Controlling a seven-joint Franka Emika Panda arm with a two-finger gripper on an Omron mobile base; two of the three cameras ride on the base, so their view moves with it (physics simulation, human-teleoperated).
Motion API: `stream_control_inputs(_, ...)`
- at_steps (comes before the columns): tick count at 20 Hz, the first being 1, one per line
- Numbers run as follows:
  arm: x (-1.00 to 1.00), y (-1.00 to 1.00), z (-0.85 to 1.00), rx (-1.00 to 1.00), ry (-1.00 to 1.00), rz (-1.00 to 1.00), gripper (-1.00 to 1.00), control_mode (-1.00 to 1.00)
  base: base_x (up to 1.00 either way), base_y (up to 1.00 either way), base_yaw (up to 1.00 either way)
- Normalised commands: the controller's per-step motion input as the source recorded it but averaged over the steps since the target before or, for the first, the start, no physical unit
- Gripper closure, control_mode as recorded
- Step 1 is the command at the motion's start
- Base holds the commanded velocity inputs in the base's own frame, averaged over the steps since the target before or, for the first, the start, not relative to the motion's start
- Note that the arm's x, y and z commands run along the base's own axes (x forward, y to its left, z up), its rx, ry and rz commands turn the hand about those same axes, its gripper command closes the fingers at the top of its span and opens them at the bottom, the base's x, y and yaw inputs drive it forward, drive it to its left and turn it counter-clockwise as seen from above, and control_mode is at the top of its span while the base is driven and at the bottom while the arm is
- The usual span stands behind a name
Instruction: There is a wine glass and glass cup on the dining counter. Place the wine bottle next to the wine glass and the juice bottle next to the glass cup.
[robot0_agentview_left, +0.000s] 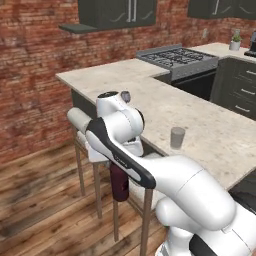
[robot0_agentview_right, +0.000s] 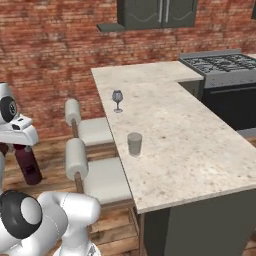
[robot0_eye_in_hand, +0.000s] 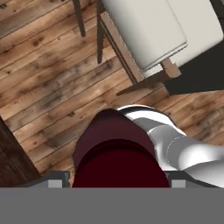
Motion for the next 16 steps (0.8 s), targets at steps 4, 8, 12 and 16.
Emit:
stream_control_inputs(4, 0.00, 0.00, 0.00, 0.00, 0.00, 0.00, 1.00, 1.00, 0.48, 0.07, -0.49)
stream_control_inputs(8, 0.00, 0.00, 0.00, 0.00, 0.00, 0.00, 1.00, 1.00, 0.40, -0.02, -0.40)
stream_control_inputs(12, 0.00, 0.00, 0.00, 0.00, 0.00, 0.00, 1.00, 1.00, 0.27, -0.07, -0.26)
stream_control_inputs(16, 0.00, 0.00, 0.00, 0.00, 0.00, 0.00, 1.00, 1.00, 0.17, -0.01, -0.06)
